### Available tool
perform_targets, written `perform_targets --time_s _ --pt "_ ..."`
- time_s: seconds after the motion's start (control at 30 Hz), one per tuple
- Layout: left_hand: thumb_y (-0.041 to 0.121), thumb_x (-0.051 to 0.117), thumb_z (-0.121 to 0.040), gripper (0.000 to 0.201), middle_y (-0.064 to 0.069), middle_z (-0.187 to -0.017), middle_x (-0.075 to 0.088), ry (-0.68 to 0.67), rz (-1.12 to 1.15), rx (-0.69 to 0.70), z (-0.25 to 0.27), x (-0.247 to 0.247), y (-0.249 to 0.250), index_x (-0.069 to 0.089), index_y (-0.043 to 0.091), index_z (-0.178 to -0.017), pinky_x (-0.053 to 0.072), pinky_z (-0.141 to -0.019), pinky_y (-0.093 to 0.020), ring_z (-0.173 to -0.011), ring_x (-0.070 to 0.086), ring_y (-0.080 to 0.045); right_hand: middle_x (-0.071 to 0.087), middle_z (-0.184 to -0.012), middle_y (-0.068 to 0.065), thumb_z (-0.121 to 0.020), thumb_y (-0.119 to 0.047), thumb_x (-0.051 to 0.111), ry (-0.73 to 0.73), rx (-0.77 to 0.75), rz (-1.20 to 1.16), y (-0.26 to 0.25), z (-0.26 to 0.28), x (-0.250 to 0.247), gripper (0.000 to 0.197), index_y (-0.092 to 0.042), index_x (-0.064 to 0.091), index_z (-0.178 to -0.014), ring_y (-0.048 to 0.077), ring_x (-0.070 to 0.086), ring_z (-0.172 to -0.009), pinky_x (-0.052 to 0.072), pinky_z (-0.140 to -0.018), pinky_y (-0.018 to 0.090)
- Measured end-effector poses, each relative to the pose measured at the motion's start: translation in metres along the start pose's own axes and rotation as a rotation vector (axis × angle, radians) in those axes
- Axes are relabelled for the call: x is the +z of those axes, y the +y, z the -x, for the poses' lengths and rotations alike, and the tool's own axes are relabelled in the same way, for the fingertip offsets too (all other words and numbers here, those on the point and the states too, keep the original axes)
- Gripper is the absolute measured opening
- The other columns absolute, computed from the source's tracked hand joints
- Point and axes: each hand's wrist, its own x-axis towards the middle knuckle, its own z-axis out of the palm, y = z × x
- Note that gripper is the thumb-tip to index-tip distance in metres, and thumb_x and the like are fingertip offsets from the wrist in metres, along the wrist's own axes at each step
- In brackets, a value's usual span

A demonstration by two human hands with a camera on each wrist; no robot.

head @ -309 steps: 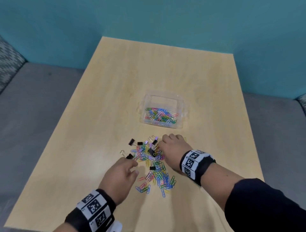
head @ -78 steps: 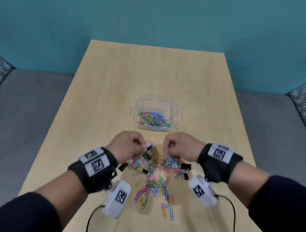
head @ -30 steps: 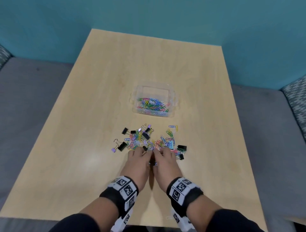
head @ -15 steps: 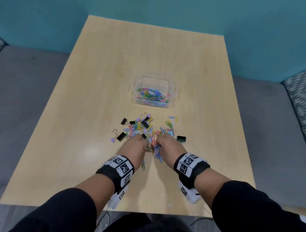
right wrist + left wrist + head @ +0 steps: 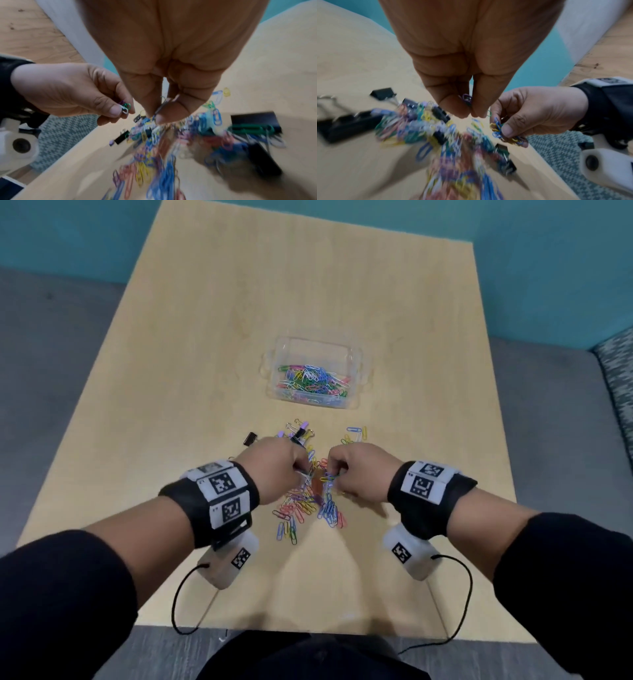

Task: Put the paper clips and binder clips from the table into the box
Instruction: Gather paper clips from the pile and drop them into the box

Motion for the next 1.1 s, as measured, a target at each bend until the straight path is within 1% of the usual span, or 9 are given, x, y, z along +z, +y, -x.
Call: perform_targets --time_s 0.23,0.43,0.53,0.63,0.73,0.8,0.93,1.03,1.1 --pt "0.016 0.069 -0.080 0.006 0.007 -0.070 0.061 0.154 0.053 -0.010 -0.049 -0.077 0.008 0.071 0.016 -0.086 0.039 -0.057 -0.019 -0.055 0.052 -0.001 0.059 -0.061 0.002 -0.077 0.006 0.068 0.067 -0.003 -0.172 -0.028 -0.038 -0.081 0.023 -0.014 0.058 -0.071 0.020 0.059 -0.051 0.057 -0.066 0.042" --pt "0.017 0.069 -0.079 0.008 0.003 -0.074 0.063 0.270 0.014 -0.089 -0.096 -0.110 0.011 0.071 0.017 -0.087 0.046 -0.068 -0.025 -0.070 0.060 -0.018 0.057 -0.065 0.006 -0.077 0.008 0.067 0.260 0.061 -0.173 -0.051 -0.081 -0.129 0.026 -0.014 0.058 -0.068 0.019 0.058 -0.050 0.057 -0.052 0.029" --pt "0.021 0.071 -0.078 0.016 0.001 -0.089 0.069 0.270 0.041 -0.100 -0.107 -0.113 0.009 0.069 0.021 -0.094 0.050 -0.074 -0.028 -0.076 0.062 -0.019 0.059 -0.072 0.004 -0.080 -0.002 0.069 0.244 0.070 -0.095 -0.058 -0.088 -0.134 0.014 -0.015 0.064 -0.081 0.023 0.063 -0.061 0.056 -0.055 0.030" --pt "0.021 0.068 -0.081 0.029 0.000 -0.103 0.067 0.283 0.083 -0.095 -0.098 -0.116 -0.001 0.066 0.019 -0.110 0.047 -0.081 -0.028 -0.089 0.062 -0.020 0.063 -0.094 0.004 -0.085 -0.016 0.066 0.301 0.042 0.036 -0.050 -0.079 -0.137 0.017 -0.015 0.065 -0.102 0.024 0.063 -0.078 0.056 -0.067 0.033" --pt "0.019 0.064 -0.083 0.028 -0.001 -0.103 0.067 0.350 0.160 -0.090 -0.061 -0.109 -0.022 0.065 0.018 -0.111 0.043 -0.078 -0.026 -0.088 0.060 -0.019 0.067 -0.103 0.007 -0.086 -0.014 0.057 0.347 -0.095 0.301 -0.028 -0.037 -0.120 0.019 -0.012 0.066 -0.102 0.025 0.059 -0.091 0.041 -0.074 0.027" --pt "0.017 0.063 -0.084 0.024 0.001 -0.098 0.067 0.356 0.219 -0.116 -0.025 -0.090 -0.039 0.066 0.021 -0.107 0.040 -0.074 -0.025 -0.083 0.060 -0.017 0.067 -0.096 0.003 -0.084 -0.011 0.054 0.195 -0.148 0.315 -0.006 0.006 -0.086 0.018 -0.014 0.068 -0.096 0.022 0.059 -0.089 0.040 -0.074 0.027" --pt "0.016 0.064 -0.083 0.018 0.005 -0.091 0.069 0.171 0.368 -0.213 0.050 -0.027 -0.065 0.065 0.030 -0.094 0.049 -0.075 -0.032 -0.079 0.065 -0.014 0.063 -0.086 -0.010 -0.084 -0.015 0.054 -0.314 -0.038 0.199 0.038 0.084 0.003 0.016 -0.020 0.068 -0.089 0.011 0.058 -0.083 0.045 -0.078 0.026" --pt "0.018 0.066 -0.081 0.016 0.008 -0.089 0.070 0.115 0.456 -0.253 0.086 0.010 -0.074 0.066 0.031 -0.090 0.046 -0.071 -0.020 -0.074 0.061 0.005 0.066 -0.079 -0.008 -0.078 -0.020 0.056 -0.484 0.084 0.002 0.056 0.113 0.056 0.012 -0.024 0.067 -0.079 0.007 0.061 -0.076 0.048 -0.076 0.022" --pt "0.014 0.064 -0.083 0.017 0.009 -0.088 0.070 0.109 0.483 -0.263 0.100 0.030 -0.074 0.068 0.028 -0.093 0.041 -0.069 -0.012 -0.075 0.060 0.008 0.066 -0.072 -0.005 -0.076 -0.013 0.051 -0.529 0.146 -0.108 0.061 0.120 0.085 0.019 -0.020 0.068 -0.077 0.001 0.061 -0.066 0.048 -0.068 0.016"
